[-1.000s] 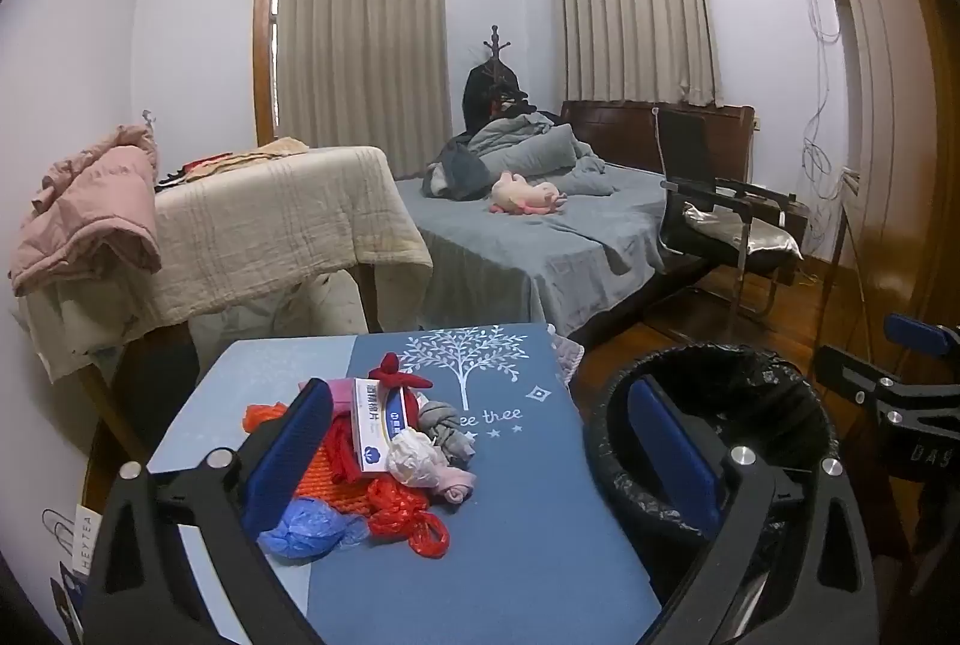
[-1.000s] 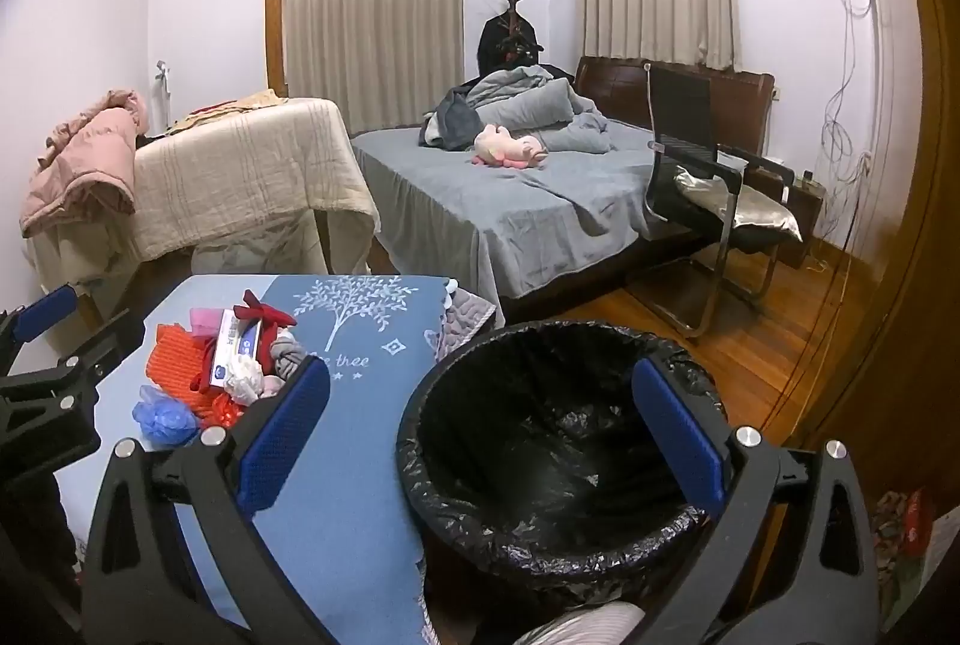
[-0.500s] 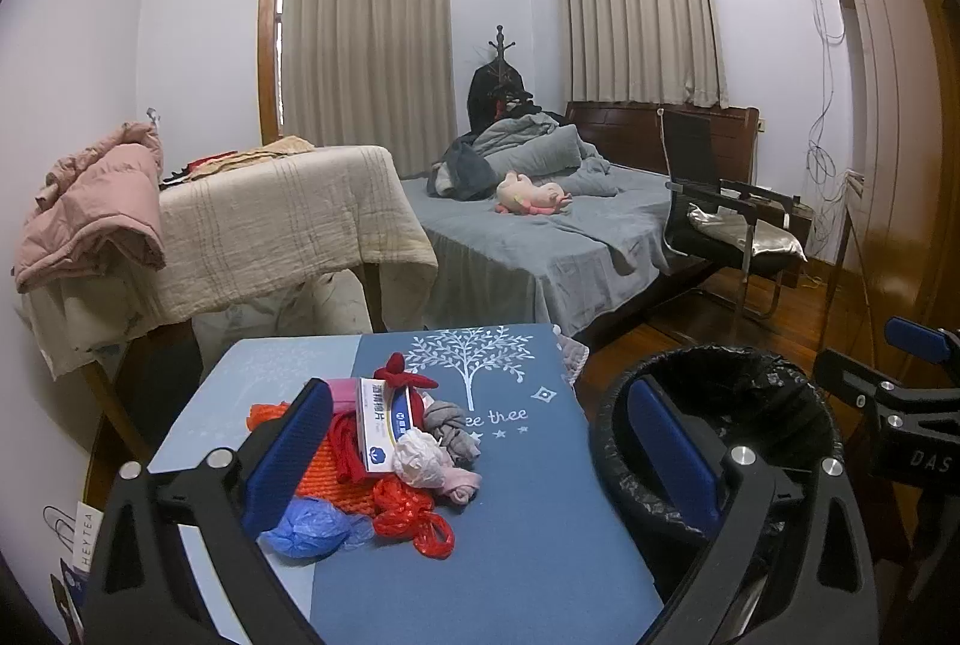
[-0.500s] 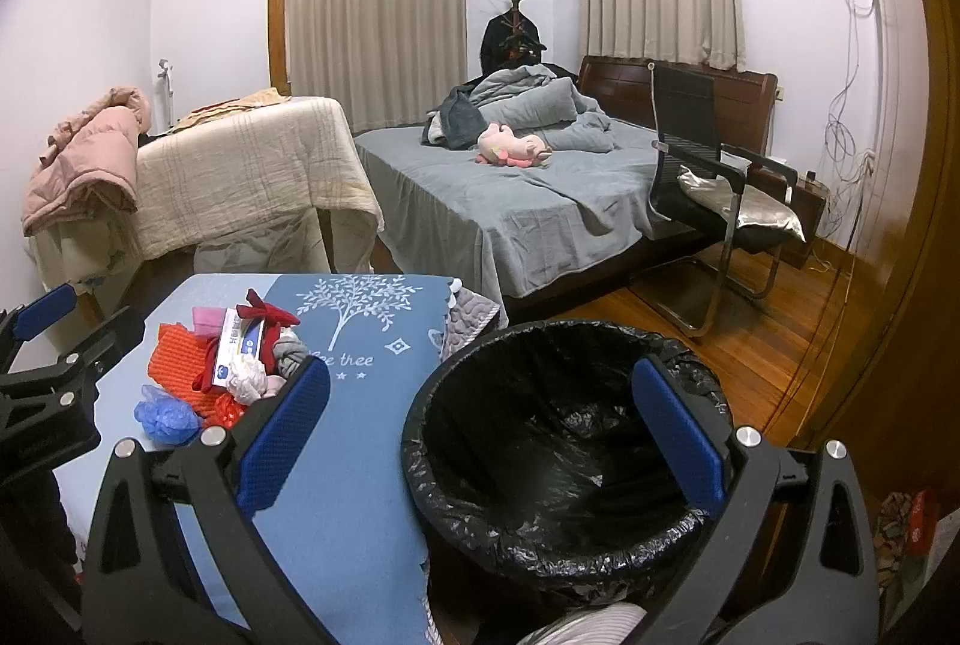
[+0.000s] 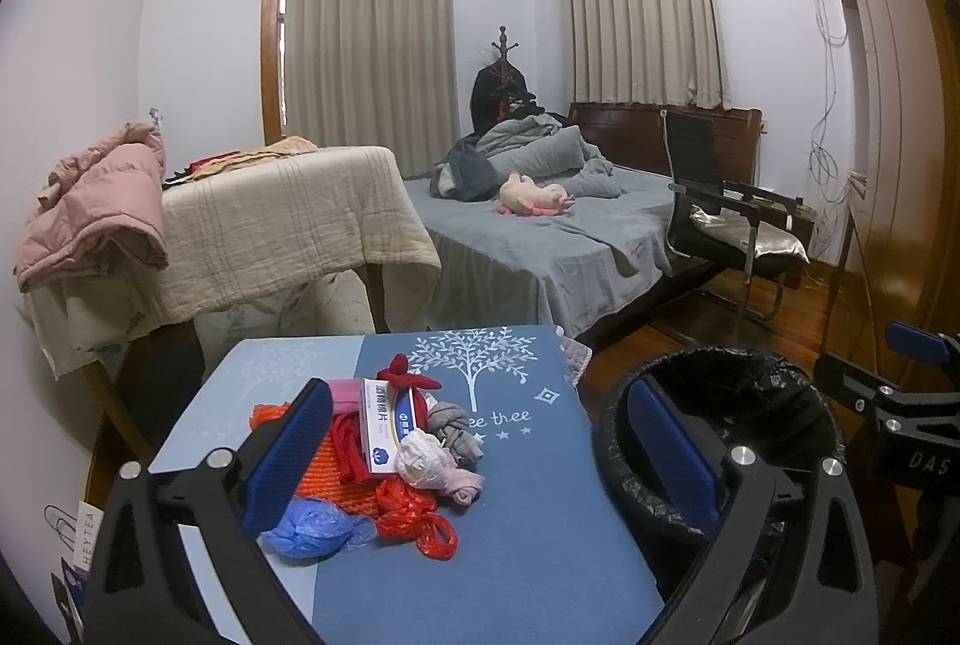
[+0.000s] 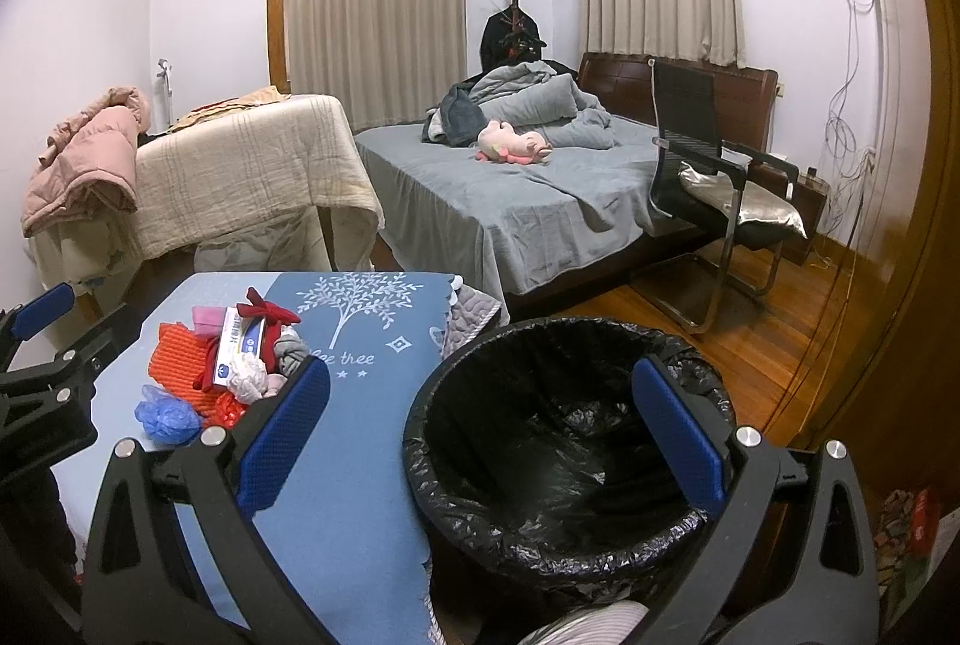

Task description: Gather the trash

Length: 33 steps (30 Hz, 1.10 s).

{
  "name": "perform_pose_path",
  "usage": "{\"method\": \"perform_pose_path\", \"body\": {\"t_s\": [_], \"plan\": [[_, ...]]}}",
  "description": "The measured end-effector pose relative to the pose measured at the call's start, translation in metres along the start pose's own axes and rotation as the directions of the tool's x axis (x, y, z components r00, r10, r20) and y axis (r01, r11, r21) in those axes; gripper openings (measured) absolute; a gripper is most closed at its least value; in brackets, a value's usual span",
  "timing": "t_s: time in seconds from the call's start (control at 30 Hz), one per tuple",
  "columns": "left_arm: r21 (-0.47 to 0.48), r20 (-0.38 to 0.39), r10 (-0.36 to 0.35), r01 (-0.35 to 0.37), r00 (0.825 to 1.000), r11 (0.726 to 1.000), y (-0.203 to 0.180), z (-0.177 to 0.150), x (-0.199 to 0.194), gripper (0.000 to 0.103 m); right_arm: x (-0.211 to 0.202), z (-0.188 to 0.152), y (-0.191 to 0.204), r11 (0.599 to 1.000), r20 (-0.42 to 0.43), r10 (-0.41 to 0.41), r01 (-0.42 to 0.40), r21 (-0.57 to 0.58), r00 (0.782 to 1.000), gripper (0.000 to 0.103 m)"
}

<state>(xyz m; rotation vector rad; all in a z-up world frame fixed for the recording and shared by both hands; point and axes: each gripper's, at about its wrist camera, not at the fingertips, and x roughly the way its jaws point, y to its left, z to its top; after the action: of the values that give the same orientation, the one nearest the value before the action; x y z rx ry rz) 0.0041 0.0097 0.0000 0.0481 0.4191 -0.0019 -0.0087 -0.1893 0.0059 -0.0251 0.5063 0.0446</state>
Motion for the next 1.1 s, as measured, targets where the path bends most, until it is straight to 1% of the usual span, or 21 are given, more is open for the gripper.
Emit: {"method": "perform_pose_path", "body": {"t_s": [1.1], "plan": [[-0.001, 0.003, 0.001, -0.001, 1.000, 1.000, -0.0001, -0.0006, -0.0008, 0.097, 0.0016, -0.0009, 0.0012, 1.000, -0.006, 0.001, -0.001, 0.002, 1.000, 0.098]]}}
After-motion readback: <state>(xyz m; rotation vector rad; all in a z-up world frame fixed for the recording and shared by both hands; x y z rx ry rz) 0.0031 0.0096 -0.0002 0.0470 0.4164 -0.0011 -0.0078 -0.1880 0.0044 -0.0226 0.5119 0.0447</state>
